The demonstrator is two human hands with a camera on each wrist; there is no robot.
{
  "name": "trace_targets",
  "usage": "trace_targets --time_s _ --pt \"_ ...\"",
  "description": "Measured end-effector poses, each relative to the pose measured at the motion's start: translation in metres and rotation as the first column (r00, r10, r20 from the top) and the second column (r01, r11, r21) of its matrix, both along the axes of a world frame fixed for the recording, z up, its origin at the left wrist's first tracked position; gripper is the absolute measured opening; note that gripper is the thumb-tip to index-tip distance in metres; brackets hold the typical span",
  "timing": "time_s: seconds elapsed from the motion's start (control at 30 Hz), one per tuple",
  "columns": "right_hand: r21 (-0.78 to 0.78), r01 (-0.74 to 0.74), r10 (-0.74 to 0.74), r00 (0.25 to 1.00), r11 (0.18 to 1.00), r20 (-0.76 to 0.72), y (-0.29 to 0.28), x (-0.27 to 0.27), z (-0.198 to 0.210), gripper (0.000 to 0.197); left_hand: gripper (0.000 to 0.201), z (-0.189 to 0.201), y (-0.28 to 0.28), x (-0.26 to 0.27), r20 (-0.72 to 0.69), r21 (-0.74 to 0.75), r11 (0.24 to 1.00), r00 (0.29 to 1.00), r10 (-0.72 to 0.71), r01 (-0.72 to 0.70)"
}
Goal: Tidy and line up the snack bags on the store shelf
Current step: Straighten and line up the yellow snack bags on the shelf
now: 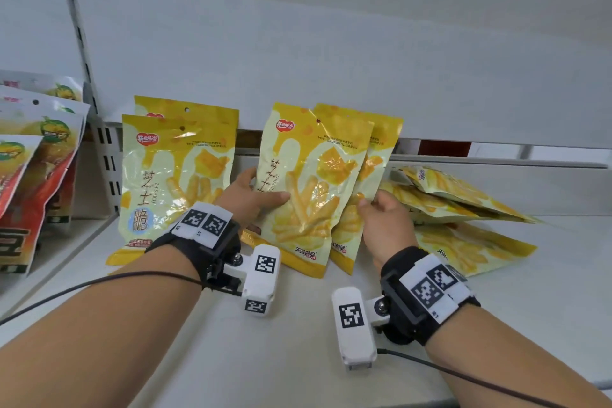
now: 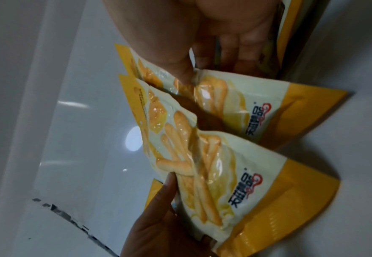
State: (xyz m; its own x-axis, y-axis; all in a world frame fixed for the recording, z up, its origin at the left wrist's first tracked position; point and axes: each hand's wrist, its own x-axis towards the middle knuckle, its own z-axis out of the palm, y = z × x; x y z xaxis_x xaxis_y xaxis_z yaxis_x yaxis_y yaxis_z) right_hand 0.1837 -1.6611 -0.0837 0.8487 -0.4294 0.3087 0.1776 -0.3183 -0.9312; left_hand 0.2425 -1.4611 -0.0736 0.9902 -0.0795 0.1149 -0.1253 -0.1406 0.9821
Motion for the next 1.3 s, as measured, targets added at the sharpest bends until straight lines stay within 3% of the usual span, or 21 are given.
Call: trace_targets --time_s 0.17,0.27,0.33,0.43,0.57,0.7,0.87,0.97,1.07,1.2,1.3 --pt "0.066 -0.030 0.023 0.995 0.997 0.096 0.000 0.002 0.003 0.021 0.091 0.000 0.009 -0.012 0.055 -0.100 0.995 0.998 0.017 -0.012" --pt "0.142 -0.050 0.023 0.983 0.989 0.184 0.005 0.000 0.011 0.023 0.053 0.001 0.018 -0.023 0.105 -0.147 0.987 0.991 0.084 -0.068" --pt "0.178 -0.079 0.035 0.971 0.981 0.235 0.012 -0.001 0.019 0.022 0.044 0.003 0.028 -0.029 0.123 -0.184 0.979 0.985 0.117 -0.093" --pt "0.193 -0.164 0.107 0.955 0.967 0.277 0.025 0.003 0.027 0.021 0.060 0.006 0.045 -0.044 0.136 -0.223 0.967 0.978 0.158 -0.125" --pt "0.196 -0.333 0.292 0.933 0.922 0.210 0.059 0.015 0.027 0.022 0.085 0.005 0.075 -0.064 0.144 -0.240 0.955 0.966 0.213 -0.175" --pt "0.255 -0.504 0.508 0.860 0.825 0.058 0.104 0.025 0.016 0.022 0.088 -0.001 0.110 -0.079 0.132 -0.249 0.937 0.950 0.283 -0.245" --pt "0.311 -0.605 0.639 0.769 0.733 -0.010 0.147 0.039 0.001 0.024 0.093 -0.012 0.139 -0.091 0.109 -0.232 0.907 0.917 0.384 -0.352" --pt "0.336 -0.623 0.681 0.728 0.707 -0.083 0.162 0.046 -0.006 0.023 0.085 -0.022 0.148 -0.090 0.091 -0.165 0.888 0.890 0.447 -0.429" --pt "0.342 -0.592 0.661 0.738 0.730 -0.135 0.165 0.050 -0.012 0.024 0.077 -0.032 0.151 -0.087 0.072 -0.026 0.864 0.861 0.504 -0.504" --pt "0.325 -0.560 0.635 0.742 0.763 -0.213 0.161 0.052 -0.014 0.022 0.105 -0.036 0.151 -0.085 0.061 0.060 0.867 0.869 0.492 -0.495" --pt "0.272 -0.554 0.615 0.744 0.787 -0.262 0.157 0.048 -0.007 0.019 0.102 -0.034 0.151 -0.082 0.069 0.131 0.867 0.877 0.475 -0.480"
